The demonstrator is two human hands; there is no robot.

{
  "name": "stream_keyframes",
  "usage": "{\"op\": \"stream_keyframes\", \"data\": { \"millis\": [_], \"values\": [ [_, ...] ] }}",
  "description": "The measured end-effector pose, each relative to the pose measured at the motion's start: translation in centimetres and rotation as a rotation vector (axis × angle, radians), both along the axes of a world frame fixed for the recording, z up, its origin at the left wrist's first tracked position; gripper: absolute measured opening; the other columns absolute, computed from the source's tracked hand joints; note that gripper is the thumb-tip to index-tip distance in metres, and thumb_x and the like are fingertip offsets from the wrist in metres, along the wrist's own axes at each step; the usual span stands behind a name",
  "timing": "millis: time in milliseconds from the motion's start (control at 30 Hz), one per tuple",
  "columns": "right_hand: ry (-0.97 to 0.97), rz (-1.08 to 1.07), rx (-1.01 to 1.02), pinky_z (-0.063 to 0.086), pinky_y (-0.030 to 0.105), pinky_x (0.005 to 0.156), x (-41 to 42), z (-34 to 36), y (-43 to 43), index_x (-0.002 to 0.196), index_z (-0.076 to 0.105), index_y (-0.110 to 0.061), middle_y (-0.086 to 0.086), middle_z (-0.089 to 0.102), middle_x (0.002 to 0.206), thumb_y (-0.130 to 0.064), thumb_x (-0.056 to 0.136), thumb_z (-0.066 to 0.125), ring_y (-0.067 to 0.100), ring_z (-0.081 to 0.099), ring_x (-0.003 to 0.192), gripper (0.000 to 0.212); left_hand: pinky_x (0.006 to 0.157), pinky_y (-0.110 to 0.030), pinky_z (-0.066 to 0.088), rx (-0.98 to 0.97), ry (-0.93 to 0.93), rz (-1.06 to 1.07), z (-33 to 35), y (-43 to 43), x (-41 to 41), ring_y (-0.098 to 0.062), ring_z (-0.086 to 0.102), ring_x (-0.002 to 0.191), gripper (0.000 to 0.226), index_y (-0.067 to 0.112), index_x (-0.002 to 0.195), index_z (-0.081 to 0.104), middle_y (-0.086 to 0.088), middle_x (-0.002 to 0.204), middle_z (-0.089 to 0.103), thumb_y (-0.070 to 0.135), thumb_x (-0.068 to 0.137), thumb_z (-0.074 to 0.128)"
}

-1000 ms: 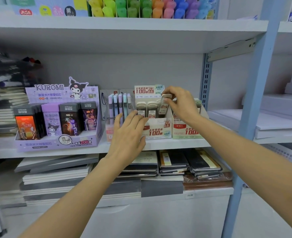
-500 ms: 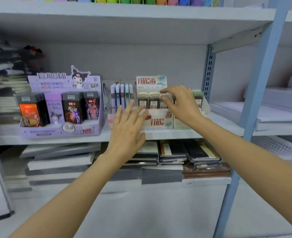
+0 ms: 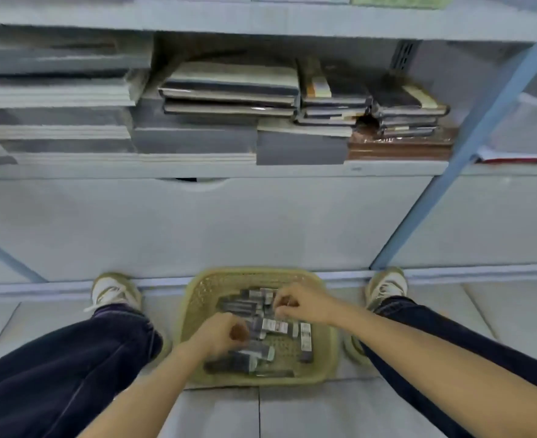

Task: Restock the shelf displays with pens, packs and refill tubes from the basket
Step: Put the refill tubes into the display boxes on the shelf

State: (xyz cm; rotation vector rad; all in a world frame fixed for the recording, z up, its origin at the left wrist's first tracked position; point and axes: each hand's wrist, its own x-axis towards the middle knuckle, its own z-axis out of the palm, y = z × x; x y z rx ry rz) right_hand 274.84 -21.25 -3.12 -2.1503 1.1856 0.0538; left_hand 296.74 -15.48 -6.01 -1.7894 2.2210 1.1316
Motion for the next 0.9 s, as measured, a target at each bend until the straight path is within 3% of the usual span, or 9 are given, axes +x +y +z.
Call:
{"op": "stream_keyframes", "data": {
  "millis": [133, 267, 367, 500, 667, 800, 900],
  "values": [
    [0.152, 0.092, 0.275, 0.050, 0.031, 0.085, 0.2, -7.2, 2.1, 0.112, 0.068, -0.010, 0.007, 0.068, 0.111, -0.024, 0.092, 0.065, 0.020, 0.063, 0.099, 0.025, 0.092, -0.026, 0.044, 0.088, -0.124, -0.019, -5.8, 1.5, 1.0, -0.017, 0.059, 0.112, 0.034, 0.018, 0.120, 0.065, -0.001, 0.122, 0.065, 0.022, 0.087, 0.067],
    [0.274, 0.116, 0.402, 0.048, 0.036, 0.097, 0.4, -10.8, 3.1, 0.119, 0.064, -0.012, 0.006, 0.065, 0.121, -0.027, 0.087, 0.069, 0.024, 0.060, 0.111, 0.035, 0.093, -0.031, 0.042, 0.051, -0.141, -0.010, -8.4, 1.8, 1.1, -0.023, 0.054, 0.115, 0.044, 0.016, 0.126, 0.058, -0.006, 0.125, 0.058, 0.021, 0.084, 0.069],
    [0.235, 0.114, 0.456, 0.047, 0.026, 0.086, 0.1, -11.9, 2.9, 0.113, 0.067, -0.013, 0.004, 0.068, 0.114, -0.026, 0.085, 0.072, 0.019, 0.061, 0.104, 0.030, 0.080, -0.028, 0.041, 0.057, -0.089, 0.019, -9.1, 1.6, 1.2, -0.024, 0.057, 0.105, 0.037, 0.015, 0.113, 0.060, -0.006, 0.113, 0.061, 0.017, 0.079, 0.074],
    [0.163, 0.152, 0.406, 0.046, 0.027, 0.080, -0.5, -12.2, 2.6, 0.104, 0.072, -0.013, 0.001, 0.070, 0.103, -0.025, 0.094, 0.060, 0.016, 0.062, 0.090, 0.019, 0.072, -0.021, 0.038, 0.075, -0.069, 0.051, -9.6, 1.5, 1.2, -0.018, 0.060, 0.095, 0.019, 0.015, 0.097, 0.068, -0.002, 0.102, 0.065, 0.017, 0.080, 0.075],
    [0.041, 0.055, 0.289, 0.038, 0.031, 0.067, -1.0, -12.0, 2.2, 0.086, 0.059, -0.015, -0.005, 0.059, 0.079, -0.024, 0.101, 0.046, 0.009, 0.051, 0.071, 0.022, 0.077, -0.031, 0.046, 0.076, 0.143, 0.312, -8.5, 1.0, 1.8, -0.019, 0.063, 0.086, 0.014, 0.011, 0.101, 0.060, -0.003, 0.090, 0.069, 0.015, 0.089, 0.067],
    [-0.091, -0.004, 0.215, 0.038, 0.019, 0.064, -1.1, -10.5, 1.3, 0.084, 0.059, -0.023, -0.014, 0.055, 0.074, -0.028, 0.101, 0.046, -0.003, 0.050, 0.067, 0.022, 0.064, -0.031, 0.046, 0.264, 0.550, 0.586, -7.2, 1.3, 1.2, -0.016, 0.063, 0.063, 0.006, 0.006, 0.103, 0.051, -0.010, 0.079, 0.068, 0.005, 0.097, 0.052],
    [-0.174, -0.034, 0.180, 0.037, 0.014, 0.063, -1.0, -9.6, 1.2, 0.093, 0.066, -0.014, -0.008, 0.059, 0.077, -0.028, 0.100, 0.050, -0.004, 0.051, 0.067, 0.023, 0.069, -0.032, 0.044, 0.292, 0.543, 0.566, -7.2, 1.8, 0.2, -0.013, 0.059, 0.071, 0.021, 0.004, 0.109, 0.058, -0.008, 0.084, 0.064, 0.017, 0.093, 0.064]
  ]
}}
